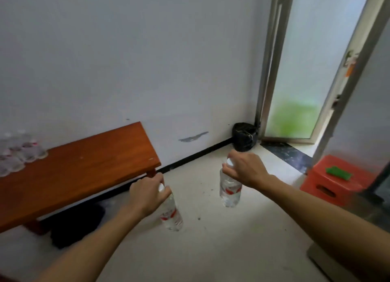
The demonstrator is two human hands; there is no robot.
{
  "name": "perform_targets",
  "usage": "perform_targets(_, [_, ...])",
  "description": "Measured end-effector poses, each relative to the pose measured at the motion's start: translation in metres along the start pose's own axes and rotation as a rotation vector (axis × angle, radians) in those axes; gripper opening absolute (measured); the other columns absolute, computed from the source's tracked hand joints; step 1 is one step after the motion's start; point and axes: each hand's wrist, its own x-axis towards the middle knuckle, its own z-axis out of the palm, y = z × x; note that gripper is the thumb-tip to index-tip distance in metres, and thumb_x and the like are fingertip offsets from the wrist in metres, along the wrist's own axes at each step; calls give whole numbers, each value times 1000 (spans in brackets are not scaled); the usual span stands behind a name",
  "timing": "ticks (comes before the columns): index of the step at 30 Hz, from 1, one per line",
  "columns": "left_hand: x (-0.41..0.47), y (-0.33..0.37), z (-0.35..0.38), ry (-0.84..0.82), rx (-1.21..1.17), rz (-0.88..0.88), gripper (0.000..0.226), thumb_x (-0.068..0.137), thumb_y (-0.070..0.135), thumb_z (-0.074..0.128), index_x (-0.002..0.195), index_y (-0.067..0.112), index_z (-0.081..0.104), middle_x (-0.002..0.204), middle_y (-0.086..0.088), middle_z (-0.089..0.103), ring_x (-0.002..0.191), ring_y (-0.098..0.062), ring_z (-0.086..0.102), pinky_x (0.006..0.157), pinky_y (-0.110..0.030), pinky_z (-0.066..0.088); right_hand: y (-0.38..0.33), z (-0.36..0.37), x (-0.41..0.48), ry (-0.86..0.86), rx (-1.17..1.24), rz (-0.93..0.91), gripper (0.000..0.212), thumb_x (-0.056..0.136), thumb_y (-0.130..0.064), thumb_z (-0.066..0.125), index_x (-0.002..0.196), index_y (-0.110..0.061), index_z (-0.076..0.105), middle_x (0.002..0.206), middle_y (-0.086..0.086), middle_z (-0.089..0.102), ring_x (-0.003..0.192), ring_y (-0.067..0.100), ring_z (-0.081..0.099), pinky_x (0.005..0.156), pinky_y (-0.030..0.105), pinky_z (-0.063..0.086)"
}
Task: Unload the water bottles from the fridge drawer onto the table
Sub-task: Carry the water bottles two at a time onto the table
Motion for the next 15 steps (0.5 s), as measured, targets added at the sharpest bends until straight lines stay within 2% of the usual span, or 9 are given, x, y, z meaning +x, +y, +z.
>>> perform_targets(5, [-22, -130, -31, 42, 77, -109, 22, 87, 44, 54, 81, 23, 50, 66, 5, 53, 61, -18, 54, 55, -30, 39, -124, 72, 66, -65, 74, -53, 31, 92, -50, 49, 92, -19, 47, 85, 3, 63, 64, 17, 52, 60, 25, 38])
perform_targets(8, [-36, -199, -46, 32, 102, -198, 24, 87, 46, 54, 81, 23, 51, 68, 2, 59, 64, -20, 58, 58, -32, 45, -193, 105, 93, -115, 145, -86, 31, 91, -51, 51, 93, -21, 46, 80, -3, 57, 64, 14, 53, 59, 24, 40])
perform_targets(12, [-52, -279, -57, 38, 110, -326, 24, 88, 46, 53, 80, 24, 47, 69, 1, 61, 65, -21, 60, 57, -33, 42, -267, 143, 143, -163, 259, -132, 33, 92, -54, 48, 93, -21, 48, 79, -4, 60, 64, 13, 58, 60, 27, 51])
perform_targets(15, [-59, -334, -59, 26, 73, -439, 25, 88, 45, 55, 80, 23, 49, 65, 2, 58, 63, -20, 58, 58, -35, 46, -319, 169, 181, -195, 285, -194, 30, 93, -51, 49, 87, -22, 46, 73, -4, 55, 61, 11, 54, 57, 24, 48])
